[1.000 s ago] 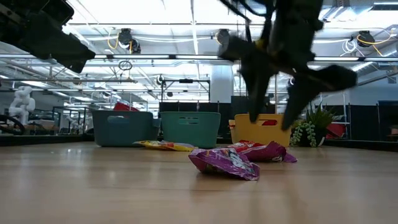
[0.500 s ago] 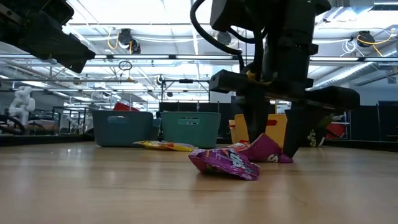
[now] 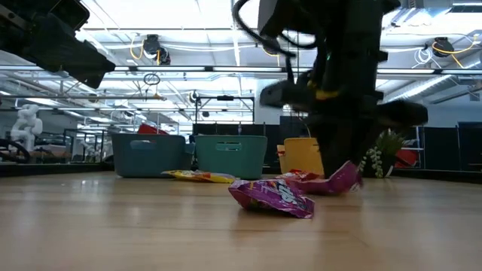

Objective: Sort candy
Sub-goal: Put the violet candy into the blue bin

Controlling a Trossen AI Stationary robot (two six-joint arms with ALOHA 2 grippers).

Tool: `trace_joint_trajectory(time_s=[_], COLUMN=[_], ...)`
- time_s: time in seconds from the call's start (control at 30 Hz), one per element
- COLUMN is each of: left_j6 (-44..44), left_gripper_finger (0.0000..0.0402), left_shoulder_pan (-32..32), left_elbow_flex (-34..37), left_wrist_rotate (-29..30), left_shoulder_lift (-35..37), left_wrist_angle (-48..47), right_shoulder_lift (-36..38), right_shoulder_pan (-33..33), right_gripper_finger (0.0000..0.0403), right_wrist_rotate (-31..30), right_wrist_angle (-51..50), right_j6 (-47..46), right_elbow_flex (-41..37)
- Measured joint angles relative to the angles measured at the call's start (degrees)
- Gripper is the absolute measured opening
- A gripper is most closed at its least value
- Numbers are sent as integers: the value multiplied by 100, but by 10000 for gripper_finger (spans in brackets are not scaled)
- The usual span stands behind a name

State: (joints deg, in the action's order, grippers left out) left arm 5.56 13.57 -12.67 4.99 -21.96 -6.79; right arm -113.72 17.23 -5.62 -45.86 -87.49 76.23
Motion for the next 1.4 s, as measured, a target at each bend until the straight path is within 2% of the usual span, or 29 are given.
trace_joint_trajectory(time_s=[0.1,0.27,0.4,0.53,0.63,0.8,0.93,1.07,1.23,1.4], left_j6=[0,2,2,2,2,2,3,4,4,4], left_gripper_finger=[105,105,105,105,105,105,105,105,105,105], left_shoulder_pan=[2,2,0,2,2,0,1,2,0,2], left_elbow_flex=[0,0,0,0,0,0,0,0,0,0], left_wrist_rotate=[0,0,0,0,0,0,0,0,0,0], left_shoulder_lift=[0,0,0,0,0,0,0,0,0,0], left_wrist_angle=[-1,-1,3,3,11,25,25,25,25,27], right_shoulder_lift=[413,1255,1889,2191,2163,1409,433,-654,-1841,-2422], right_shoulder_pan=[-4,-115,-382,-879,-1366,-2041,-2412,-2654,-2924,-3059], right_gripper_finger=[12,4,2,1,1,0,0,0,12,53], right_wrist_rotate=[-246,-1105,-1615,-1664,-1354,-664,-183,-151,-152,-155], right_wrist_angle=[-98,-73,301,1105,1617,1714,1735,1632,1435,1591], right_j6=[34,130,935,2074,2873,4260,5348,6315,6808,6632], right_elbow_flex=[-9,11,12,20,140,1109,2393,3791,5260,5648])
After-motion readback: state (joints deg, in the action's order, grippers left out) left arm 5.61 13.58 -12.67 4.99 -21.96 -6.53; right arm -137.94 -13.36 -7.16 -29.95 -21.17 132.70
